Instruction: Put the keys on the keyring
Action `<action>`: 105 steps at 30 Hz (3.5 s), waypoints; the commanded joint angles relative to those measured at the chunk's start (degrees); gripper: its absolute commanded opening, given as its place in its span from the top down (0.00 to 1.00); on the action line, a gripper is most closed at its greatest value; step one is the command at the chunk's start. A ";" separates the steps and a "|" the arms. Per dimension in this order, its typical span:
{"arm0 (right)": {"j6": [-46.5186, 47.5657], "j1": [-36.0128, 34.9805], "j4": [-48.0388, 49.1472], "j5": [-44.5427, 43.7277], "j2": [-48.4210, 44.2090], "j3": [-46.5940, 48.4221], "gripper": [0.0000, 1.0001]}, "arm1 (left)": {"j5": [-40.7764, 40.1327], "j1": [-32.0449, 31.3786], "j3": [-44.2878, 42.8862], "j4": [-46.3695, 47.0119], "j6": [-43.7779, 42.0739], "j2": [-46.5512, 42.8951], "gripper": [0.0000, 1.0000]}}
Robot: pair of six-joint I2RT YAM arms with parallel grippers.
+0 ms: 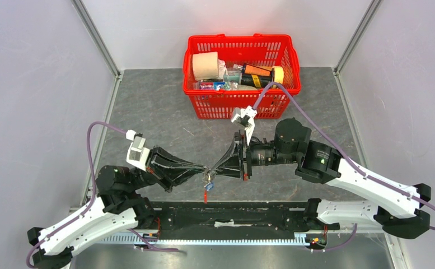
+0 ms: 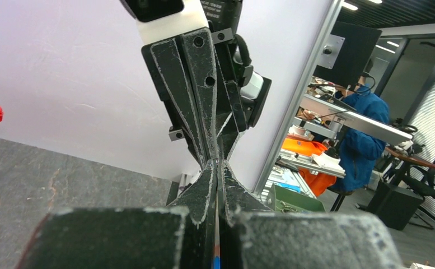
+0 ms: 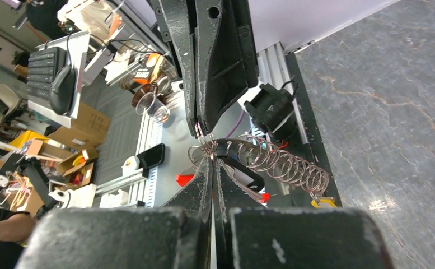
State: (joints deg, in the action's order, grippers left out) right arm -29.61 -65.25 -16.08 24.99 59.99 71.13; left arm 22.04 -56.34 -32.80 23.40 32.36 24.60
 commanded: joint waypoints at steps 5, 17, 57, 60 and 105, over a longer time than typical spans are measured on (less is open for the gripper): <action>-1.71 -0.09 2.98 6.30 1.54 -0.90 0.98 | 2.72 0.09 -0.28 12.95 3.89 -0.61 0.98; 6.03 -0.05 -5.76 0.55 -1.90 5.75 0.55 | 2.04 0.09 -0.03 13.36 4.20 -0.69 0.98; 9.42 -0.05 -1.39 4.86 5.27 13.13 0.56 | -2.71 0.09 1.16 13.92 4.91 0.65 0.98; 9.45 -0.06 -0.98 5.04 5.50 13.07 0.58 | -2.79 0.09 1.17 14.12 5.01 0.54 0.98; 9.39 -0.45 0.44 6.12 6.90 12.34 0.88 | -3.50 0.08 1.84 15.27 4.99 -0.23 0.98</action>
State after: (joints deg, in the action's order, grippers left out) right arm -20.93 -65.41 -17.63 30.20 66.52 81.87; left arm 19.57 -56.34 -30.65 34.61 36.03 24.58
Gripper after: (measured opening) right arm 0.162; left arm 0.028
